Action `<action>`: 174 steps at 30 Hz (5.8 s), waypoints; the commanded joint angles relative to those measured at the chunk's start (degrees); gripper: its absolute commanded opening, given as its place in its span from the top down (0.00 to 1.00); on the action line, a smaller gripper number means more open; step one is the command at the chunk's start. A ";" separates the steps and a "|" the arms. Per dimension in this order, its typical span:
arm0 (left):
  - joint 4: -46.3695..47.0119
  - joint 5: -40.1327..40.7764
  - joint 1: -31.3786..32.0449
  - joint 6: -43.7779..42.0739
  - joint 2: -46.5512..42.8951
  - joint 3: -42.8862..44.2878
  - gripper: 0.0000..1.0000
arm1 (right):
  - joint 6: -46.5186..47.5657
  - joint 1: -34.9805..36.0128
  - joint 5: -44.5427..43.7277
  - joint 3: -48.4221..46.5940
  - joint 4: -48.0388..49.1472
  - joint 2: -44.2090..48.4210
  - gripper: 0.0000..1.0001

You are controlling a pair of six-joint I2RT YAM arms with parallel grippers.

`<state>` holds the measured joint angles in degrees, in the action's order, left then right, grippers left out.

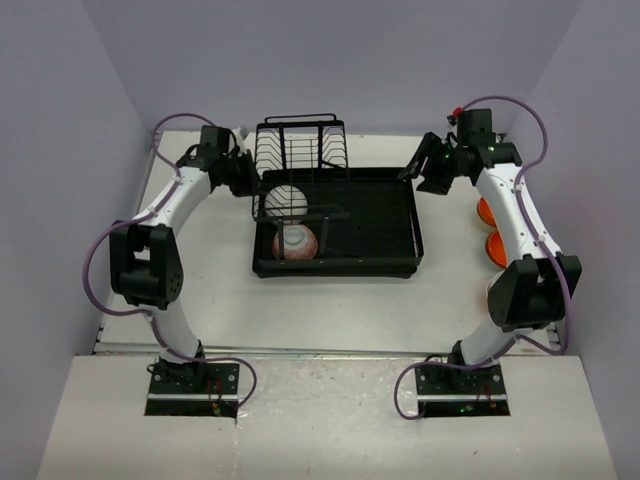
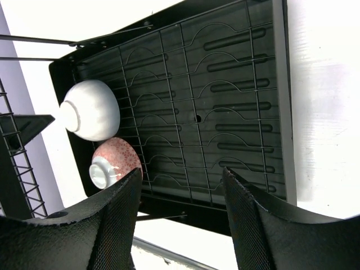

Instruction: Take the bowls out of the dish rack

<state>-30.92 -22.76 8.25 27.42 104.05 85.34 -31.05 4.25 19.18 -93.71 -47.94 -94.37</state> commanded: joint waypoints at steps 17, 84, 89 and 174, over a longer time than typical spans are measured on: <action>0.86 -2.19 4.49 0.79 6.69 4.39 1.00 | -1.82 4.10 13.51 -4.02 6.19 -9.87 0.39; -3.10 -5.19 7.66 1.14 14.78 13.45 1.00 | -19.40 14.12 36.36 1.60 49.96 -29.91 0.45; -3.10 -5.45 7.74 1.14 14.78 13.27 1.00 | -24.84 14.20 39.17 4.15 58.30 -29.03 0.49; 2.18 -8.97 -1.22 -1.93 0.89 1.59 0.69 | 10.31 -6.63 -20.22 -27.23 -13.41 -24.55 1.00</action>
<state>-30.13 -31.11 7.25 26.37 108.42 87.61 -21.30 -3.05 3.11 -119.04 -60.23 -117.80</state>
